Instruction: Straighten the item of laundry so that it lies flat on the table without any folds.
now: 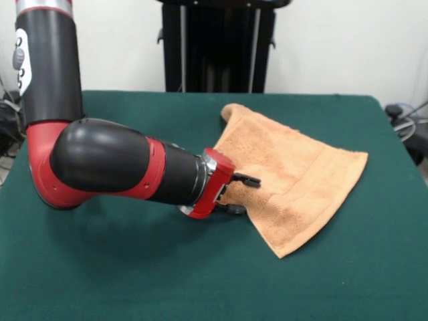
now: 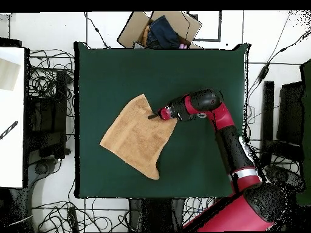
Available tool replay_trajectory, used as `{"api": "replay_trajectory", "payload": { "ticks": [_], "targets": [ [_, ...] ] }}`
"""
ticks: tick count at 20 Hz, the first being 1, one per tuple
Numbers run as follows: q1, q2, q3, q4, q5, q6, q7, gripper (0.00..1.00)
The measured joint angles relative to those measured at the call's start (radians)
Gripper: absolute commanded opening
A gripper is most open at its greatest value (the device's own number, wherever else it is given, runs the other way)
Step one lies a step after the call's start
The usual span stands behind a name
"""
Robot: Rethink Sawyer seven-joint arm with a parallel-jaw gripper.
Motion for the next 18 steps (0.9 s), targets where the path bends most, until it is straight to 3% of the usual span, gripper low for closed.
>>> {"api": "replay_trajectory", "payload": {
  "ticks": [18],
  "targets": [
    [-0.005,0.001,-0.023,-0.115,-0.008,0.177,-0.169,1.00]
  ]
}}
